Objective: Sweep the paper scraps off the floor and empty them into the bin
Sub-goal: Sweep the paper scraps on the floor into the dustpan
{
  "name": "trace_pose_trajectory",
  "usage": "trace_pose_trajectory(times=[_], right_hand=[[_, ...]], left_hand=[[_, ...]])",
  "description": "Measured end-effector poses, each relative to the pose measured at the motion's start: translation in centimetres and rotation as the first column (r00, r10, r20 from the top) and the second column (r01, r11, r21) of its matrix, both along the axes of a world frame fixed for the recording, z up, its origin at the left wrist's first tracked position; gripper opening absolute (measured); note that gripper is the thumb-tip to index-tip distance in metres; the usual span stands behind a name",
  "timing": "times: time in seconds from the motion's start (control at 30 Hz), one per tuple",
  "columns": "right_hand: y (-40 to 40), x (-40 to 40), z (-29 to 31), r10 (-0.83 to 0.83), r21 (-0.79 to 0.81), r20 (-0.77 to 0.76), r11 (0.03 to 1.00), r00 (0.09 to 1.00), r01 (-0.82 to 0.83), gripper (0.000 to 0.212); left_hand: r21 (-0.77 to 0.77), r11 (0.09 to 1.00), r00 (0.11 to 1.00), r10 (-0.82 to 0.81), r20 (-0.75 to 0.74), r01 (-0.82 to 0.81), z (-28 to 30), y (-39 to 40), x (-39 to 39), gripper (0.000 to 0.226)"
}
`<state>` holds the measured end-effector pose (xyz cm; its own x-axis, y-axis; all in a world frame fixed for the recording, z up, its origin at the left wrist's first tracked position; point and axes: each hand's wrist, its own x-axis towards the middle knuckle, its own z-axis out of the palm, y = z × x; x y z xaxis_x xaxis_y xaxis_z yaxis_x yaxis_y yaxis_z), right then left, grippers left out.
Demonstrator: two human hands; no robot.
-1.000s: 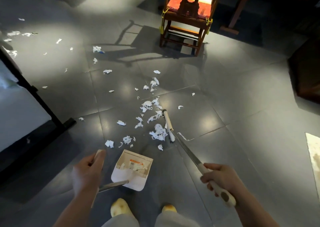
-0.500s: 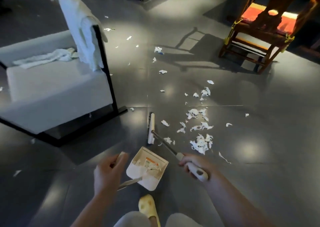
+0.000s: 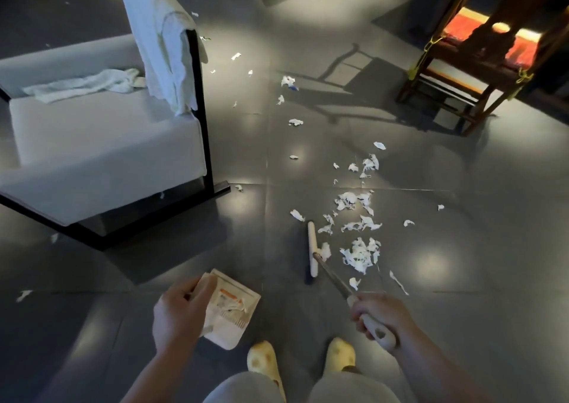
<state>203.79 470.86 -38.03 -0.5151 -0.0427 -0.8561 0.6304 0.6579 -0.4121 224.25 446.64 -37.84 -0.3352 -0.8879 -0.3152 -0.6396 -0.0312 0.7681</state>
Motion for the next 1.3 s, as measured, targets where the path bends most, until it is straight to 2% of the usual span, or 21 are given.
trace_pose_trajectory(times=[0.07, 0.13, 0.2, 0.27, 0.37, 0.5, 0.7, 0.9, 0.97, 1.1, 1.3], right_hand=[[-0.1, -0.5, 0.9, 0.079, 0.034, -0.069, 0.997, 0.995, -0.076, 0.013], [0.2, -1.8, 1.6, 0.003, -0.005, -0.076, 1.0, 0.997, -0.004, 0.007], [0.3, -3.1, 2.2, -0.087, -0.067, -0.012, 0.994, 0.996, 0.086, 0.004], [0.2, -4.3, 2.4, -0.09, -0.104, 0.055, 0.99, 0.994, 0.096, 0.009], [-1.0, -6.3, 2.1, -0.055, -0.145, 0.147, 0.986, 0.988, 0.076, 0.01], [-4.5, -9.3, 2.2, 0.081, -0.212, 0.235, 0.977, 0.969, -0.03, 0.011], [-8.1, -15.1, 2.8, 0.22, -0.27, 0.185, 0.949, 0.958, -0.166, 0.016], [-11.3, -20.4, 2.3, 0.222, -0.358, 0.256, 0.926, 0.941, -0.121, 0.011], [-12.8, -21.2, 2.2, 0.223, -0.369, 0.251, 0.922, 0.942, -0.12, 0.015], [-17.1, -22.4, 2.8, 0.242, -0.381, 0.243, 0.915, 0.939, -0.137, 0.013], [-24.7, -23.4, 1.6, 0.206, -0.392, 0.261, 0.915, 0.943, -0.092, 0.023]], left_hand=[[-0.005, 1.0, 1.0, 0.02, -0.009, -0.02, 0.1, -0.1, -0.6, 0.021], [-0.006, 0.999, 0.998, 0.049, -0.043, -0.049, 0.4, -0.2, -1.4, 0.018], [-0.005, 0.995, 0.992, 0.095, -0.083, -0.096, 0.6, -0.3, -2.3, 0.024], [0.005, 0.991, 0.986, 0.136, -0.099, -0.136, 0.5, -0.5, -3.0, 0.033], [-0.005, 0.984, 0.979, 0.177, -0.105, -0.179, 0.6, -0.9, -4.4, 0.041], [0.002, 0.966, 0.956, 0.256, -0.144, -0.258, 1.0, -1.5, -6.7, 0.035], [0.012, 0.949, 0.935, 0.311, -0.169, -0.314, 1.7, -1.6, -11.0, 0.043], [0.0, 0.925, 0.91, 0.374, -0.179, -0.381, 1.5, -0.7, -13.8, 0.046], [0.004, 0.912, 0.894, 0.404, -0.193, -0.411, 1.5, -1.1, -13.9, 0.044], [-0.008, 0.9, 0.881, 0.424, -0.211, -0.435, 1.6, -3.3, -14.2, 0.04], [0.003, 0.914, 0.89, 0.395, -0.227, -0.405, 2.6, -8.3, -15.9, 0.04]])
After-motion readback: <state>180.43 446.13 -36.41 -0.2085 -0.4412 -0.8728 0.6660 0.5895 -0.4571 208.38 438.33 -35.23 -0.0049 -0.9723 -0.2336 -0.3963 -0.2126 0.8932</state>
